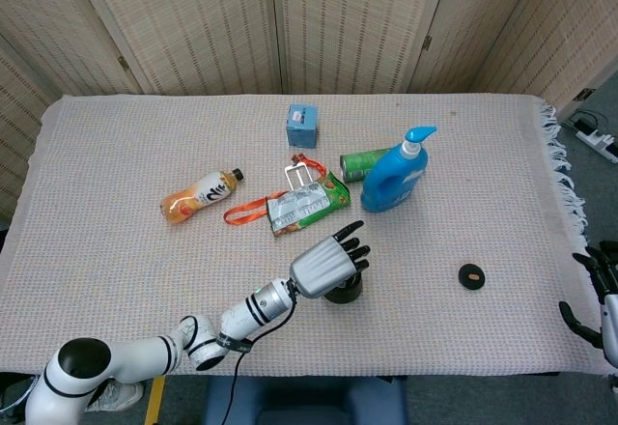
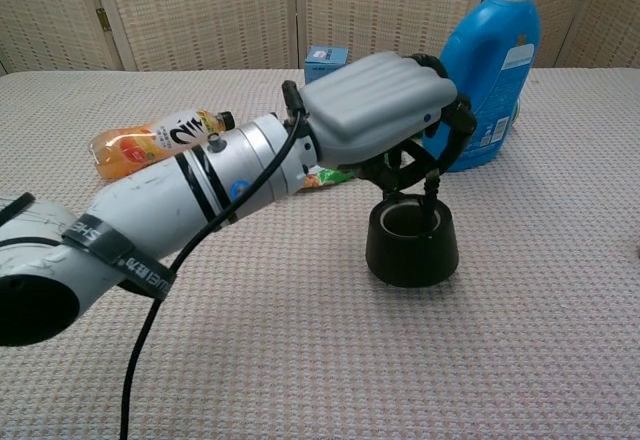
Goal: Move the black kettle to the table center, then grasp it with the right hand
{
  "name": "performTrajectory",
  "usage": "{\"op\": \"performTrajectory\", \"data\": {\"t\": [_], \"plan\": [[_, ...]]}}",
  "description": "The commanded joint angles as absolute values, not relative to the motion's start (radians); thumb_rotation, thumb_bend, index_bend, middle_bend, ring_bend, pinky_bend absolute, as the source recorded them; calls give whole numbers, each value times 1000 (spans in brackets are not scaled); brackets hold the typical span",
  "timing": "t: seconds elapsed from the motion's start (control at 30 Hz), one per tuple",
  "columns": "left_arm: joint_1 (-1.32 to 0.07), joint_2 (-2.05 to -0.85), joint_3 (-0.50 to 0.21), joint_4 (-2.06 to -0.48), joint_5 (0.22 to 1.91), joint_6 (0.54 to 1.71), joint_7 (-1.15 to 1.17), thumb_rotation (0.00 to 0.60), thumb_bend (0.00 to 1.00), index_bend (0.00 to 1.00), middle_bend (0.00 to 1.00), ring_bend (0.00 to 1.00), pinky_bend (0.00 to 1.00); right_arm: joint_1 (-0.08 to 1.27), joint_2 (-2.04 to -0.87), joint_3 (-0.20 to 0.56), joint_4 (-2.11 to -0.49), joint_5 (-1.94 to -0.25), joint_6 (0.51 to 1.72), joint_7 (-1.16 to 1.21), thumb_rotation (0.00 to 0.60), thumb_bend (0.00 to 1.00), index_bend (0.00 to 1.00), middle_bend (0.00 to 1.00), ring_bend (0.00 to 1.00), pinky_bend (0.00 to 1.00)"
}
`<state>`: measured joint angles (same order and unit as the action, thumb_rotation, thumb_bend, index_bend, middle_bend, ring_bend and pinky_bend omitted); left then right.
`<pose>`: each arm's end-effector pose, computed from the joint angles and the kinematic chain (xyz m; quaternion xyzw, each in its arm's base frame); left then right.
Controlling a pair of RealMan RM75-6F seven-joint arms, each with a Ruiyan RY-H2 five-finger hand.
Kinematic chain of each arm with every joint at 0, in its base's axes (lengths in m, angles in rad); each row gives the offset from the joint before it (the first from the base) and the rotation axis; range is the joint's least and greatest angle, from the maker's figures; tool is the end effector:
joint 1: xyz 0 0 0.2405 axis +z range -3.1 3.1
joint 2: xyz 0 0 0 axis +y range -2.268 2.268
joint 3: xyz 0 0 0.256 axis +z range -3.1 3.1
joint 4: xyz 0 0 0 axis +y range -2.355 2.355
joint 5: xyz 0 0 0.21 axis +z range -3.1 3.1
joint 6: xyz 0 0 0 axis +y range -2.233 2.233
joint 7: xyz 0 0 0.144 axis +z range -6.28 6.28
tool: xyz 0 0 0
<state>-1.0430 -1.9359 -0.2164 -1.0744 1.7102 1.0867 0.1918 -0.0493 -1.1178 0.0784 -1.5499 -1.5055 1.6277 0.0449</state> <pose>0.0175 0.3223 -0.0971 -0.7999 -0.0770 -0.5379 0.2548 -0.3329 -0.1426 0.1879 0.5399 -0.3652 0.3948 0.6475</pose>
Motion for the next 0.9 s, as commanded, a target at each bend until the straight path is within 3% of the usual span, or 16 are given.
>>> {"op": "performTrajectory", "data": {"t": [0.03, 0.6, 0.7, 0.8, 0.9], "plan": [[-1057, -1962, -219, -1048, 1700, 1088, 206, 600, 491, 607, 373, 377, 128, -49, -1118, 79, -1548, -1505, 1626, 48, 600, 312, 190, 175, 300, 272], [-1018, -1968, -177, -1084, 1614, 1069, 251, 600, 491, 536, 373, 357, 109, -48, -1118, 83, -1536, -1502, 1620, 66, 600, 311, 191, 175, 300, 273], [-1002, -1952, -172, -1133, 1579, 1042, 296, 600, 488, 362, 333, 312, 83, -47, -1118, 82, -1540, -1506, 1622, 62, 600, 312, 191, 176, 301, 273], [-985, -1927, -174, -1203, 1532, 1009, 348, 600, 432, 115, 210, 217, 50, -48, -1117, 81, -1544, -1510, 1625, 59, 600, 311, 191, 176, 301, 273], [-971, -1898, -181, -1279, 1470, 971, 424, 600, 334, 7, 95, 112, 18, -48, -1116, 81, -1548, -1514, 1628, 56, 600, 311, 191, 175, 302, 273]]}}
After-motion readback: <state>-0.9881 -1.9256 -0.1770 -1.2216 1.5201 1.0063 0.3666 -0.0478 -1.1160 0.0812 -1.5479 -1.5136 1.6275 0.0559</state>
